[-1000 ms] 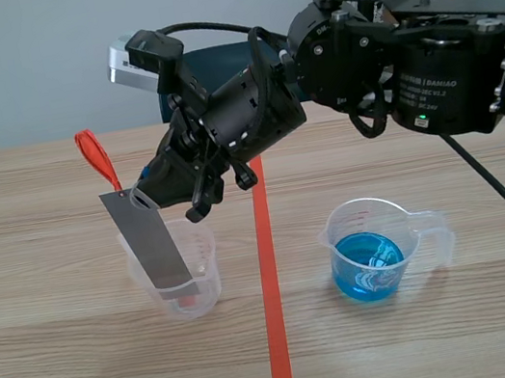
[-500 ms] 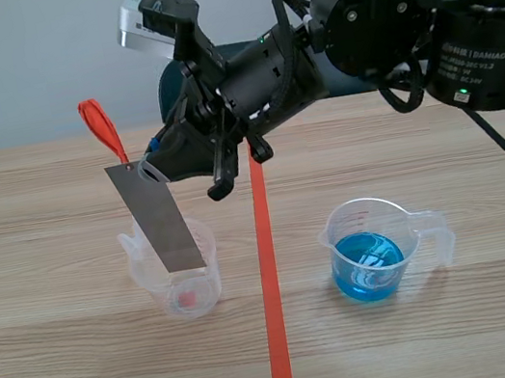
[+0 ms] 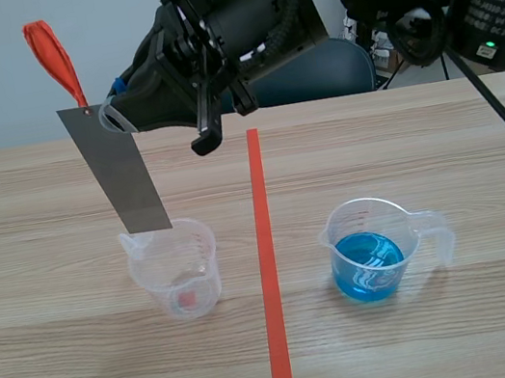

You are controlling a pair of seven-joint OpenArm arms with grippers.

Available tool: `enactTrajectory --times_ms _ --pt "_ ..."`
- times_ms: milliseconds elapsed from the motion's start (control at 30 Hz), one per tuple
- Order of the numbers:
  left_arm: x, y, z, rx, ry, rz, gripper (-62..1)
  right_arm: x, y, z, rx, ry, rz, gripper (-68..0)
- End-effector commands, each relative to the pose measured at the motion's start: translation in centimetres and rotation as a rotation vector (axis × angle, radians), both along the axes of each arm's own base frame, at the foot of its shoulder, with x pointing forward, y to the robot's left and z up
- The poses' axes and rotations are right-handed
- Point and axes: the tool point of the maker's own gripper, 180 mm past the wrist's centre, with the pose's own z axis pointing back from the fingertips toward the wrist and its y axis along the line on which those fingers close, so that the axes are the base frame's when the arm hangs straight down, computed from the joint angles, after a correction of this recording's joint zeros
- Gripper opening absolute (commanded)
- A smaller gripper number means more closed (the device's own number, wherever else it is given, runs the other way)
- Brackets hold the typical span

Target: Do the redox reaction experiment. lift the metal plate out of the left beaker

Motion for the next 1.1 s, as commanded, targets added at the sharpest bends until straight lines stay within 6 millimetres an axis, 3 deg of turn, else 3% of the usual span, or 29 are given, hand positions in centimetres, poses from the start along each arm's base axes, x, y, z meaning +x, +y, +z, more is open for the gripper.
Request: enactTrajectory --times_ms 0,333,1067 --pt "0.5 0.3 0.8 -0.001 -0.036 -0.004 1.4 0.2 -0.3 1.6 0.038 -0.023 0.006 -66.9" --pt "0.5 0.3 0.8 -0.001 -0.036 -0.004 1.4 0.6 -1.4 1.9 0.069 -0.002 -0.013 -66.9" --pt "0.5 0.3 0.8 -0.001 -0.036 -0.004 1.4 0.2 -1.2 2.7 0.117 0.047 -0.005 -66.9"
